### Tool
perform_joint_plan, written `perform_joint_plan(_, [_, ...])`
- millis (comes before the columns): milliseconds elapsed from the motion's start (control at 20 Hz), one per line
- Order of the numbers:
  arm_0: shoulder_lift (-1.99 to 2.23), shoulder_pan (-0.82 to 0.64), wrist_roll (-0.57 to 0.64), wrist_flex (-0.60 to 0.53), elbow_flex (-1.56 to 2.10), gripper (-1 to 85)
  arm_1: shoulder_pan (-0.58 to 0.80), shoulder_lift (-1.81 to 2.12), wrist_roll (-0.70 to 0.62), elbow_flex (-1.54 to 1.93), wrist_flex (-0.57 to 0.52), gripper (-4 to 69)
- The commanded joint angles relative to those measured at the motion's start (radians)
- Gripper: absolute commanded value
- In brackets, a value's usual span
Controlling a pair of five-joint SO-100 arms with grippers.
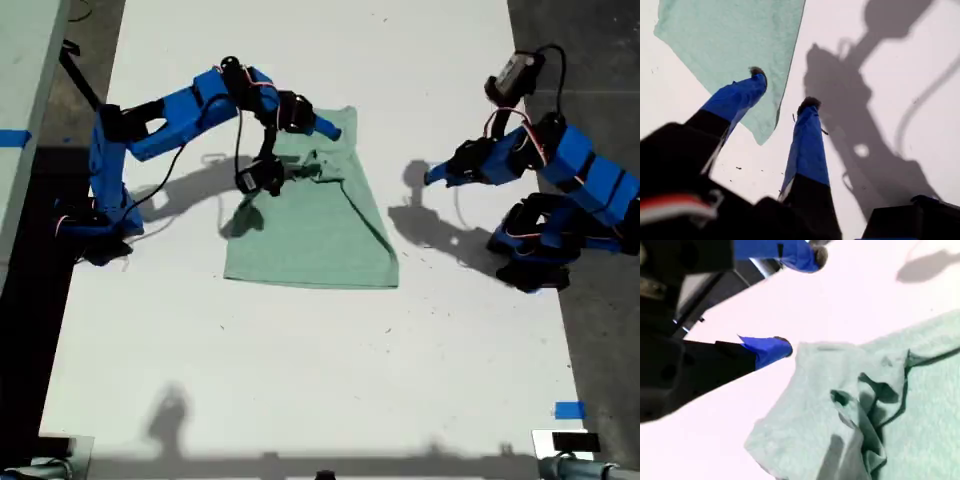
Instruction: Fold t-shirt
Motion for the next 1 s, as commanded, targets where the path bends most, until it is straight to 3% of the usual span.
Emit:
perform_joint_plan(0, [0.213,0.028,0.015,0.126,-0.023,28.6,-0.041,0.003,-0.063,-0.011,-0.046,23.1])
perform_joint_plan(250, [0.462,0.063,0.002,0.218,0.201,27.9,-0.166,-0.206,-0.195,-0.123,-0.132,27.0])
perform_joint_plan(600, [0.822,0.114,-0.097,0.078,0.761,26.7,-0.273,-0.5,-0.331,-0.166,-0.282,29.1])
perform_joint_plan(950, [0.845,0.163,-0.14,0.038,0.854,25.9,-0.314,-0.641,-0.351,-0.064,-0.491,26.8])
